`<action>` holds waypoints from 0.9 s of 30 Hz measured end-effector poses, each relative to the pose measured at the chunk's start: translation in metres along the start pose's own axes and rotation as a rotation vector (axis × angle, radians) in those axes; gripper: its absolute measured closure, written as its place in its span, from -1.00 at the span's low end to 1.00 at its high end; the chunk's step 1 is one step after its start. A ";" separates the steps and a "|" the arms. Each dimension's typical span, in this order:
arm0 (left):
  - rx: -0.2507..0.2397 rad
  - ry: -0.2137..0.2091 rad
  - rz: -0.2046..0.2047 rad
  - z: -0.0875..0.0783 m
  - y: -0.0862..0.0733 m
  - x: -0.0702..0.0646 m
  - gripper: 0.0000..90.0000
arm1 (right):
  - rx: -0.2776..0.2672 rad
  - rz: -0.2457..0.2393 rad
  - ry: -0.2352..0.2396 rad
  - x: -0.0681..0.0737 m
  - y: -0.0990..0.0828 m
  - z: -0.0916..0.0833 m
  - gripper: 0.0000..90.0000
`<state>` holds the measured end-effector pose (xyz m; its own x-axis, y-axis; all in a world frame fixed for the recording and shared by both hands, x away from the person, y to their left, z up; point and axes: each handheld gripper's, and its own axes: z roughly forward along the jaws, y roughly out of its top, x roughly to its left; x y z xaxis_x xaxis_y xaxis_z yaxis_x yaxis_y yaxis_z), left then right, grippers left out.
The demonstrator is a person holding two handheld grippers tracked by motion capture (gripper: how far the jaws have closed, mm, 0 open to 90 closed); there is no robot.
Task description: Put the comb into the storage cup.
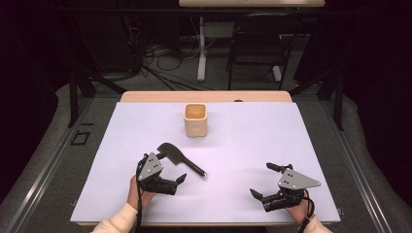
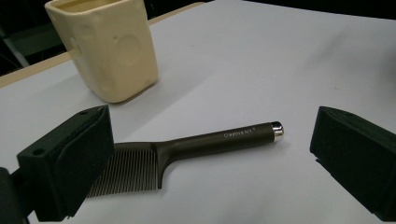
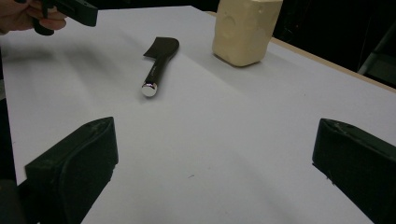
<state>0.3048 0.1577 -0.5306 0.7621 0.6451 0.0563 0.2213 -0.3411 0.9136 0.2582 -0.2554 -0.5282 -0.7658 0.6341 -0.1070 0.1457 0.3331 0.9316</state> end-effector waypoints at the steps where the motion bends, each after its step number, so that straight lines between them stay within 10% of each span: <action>1: 0.000 0.000 0.000 0.000 0.000 0.000 -1.00 | 0.000 0.000 0.000 0.000 0.000 0.000 -1.00; 27: 0.070 -0.029 -0.025 0.040 0.013 -0.008 -1.00 | 0.003 0.000 0.001 0.000 0.000 0.000 -1.00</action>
<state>0.3259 0.1208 -0.5358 0.7729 0.6342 0.0210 0.2819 -0.3728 0.8840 0.2583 -0.2551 -0.5283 -0.7662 0.6337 -0.1070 0.1472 0.3351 0.9306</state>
